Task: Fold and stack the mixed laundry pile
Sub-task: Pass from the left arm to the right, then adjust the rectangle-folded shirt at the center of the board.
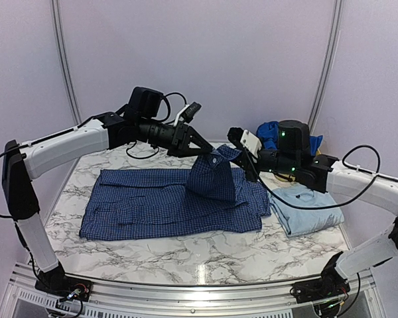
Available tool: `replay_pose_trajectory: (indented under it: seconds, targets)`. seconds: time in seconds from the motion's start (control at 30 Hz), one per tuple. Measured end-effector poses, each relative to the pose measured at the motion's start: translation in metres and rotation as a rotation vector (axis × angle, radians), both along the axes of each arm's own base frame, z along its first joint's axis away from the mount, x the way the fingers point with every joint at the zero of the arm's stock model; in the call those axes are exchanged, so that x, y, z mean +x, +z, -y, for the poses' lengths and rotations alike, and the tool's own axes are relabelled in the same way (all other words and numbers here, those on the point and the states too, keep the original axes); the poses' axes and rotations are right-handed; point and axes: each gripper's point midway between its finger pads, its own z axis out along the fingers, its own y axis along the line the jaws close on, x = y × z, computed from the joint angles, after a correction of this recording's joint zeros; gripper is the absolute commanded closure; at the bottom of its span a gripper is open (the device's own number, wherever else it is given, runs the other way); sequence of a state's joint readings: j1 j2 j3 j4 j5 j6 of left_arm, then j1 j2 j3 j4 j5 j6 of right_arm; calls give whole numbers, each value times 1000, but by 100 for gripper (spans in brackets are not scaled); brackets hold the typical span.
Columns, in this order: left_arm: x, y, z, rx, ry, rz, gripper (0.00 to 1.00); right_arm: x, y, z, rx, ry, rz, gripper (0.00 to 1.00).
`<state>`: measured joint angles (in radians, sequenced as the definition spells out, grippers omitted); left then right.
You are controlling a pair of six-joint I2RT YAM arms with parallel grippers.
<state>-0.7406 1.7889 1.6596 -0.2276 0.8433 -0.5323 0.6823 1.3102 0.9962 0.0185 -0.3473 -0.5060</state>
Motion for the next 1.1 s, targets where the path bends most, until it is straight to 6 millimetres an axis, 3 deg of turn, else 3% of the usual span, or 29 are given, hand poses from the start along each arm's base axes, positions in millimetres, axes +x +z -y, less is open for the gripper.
replay_pose_trajectory:
  seconds: [0.03,0.07,0.1,0.27,0.4,0.53,0.67,0.83,0.97,1.1]
  targets:
    - [7,-1,-3,7,28,14,13,2,3,1,2,-13,7,100]
    - [16,-2,-7,15,61,33,3,5,6,2,2,-25,14,100]
    - [25,-2,-12,28,105,54,1,9,9,4,4,-47,24,100]
    - [67,9,-60,87,366,180,1,44,25,9,14,-140,60,100]
    - [98,31,-124,112,615,283,1,104,43,19,29,-246,90,100]
    - [109,44,-174,146,819,371,1,162,55,26,40,-321,120,100]
    - [109,42,-192,186,884,417,1,209,67,24,58,-352,148,100]
    - [116,27,-205,241,931,424,1,251,87,22,97,-365,201,100]
    - [120,22,-214,269,963,429,1,268,103,25,129,-359,243,100]
    - [124,20,-221,290,974,445,1,267,110,23,154,-314,252,100]
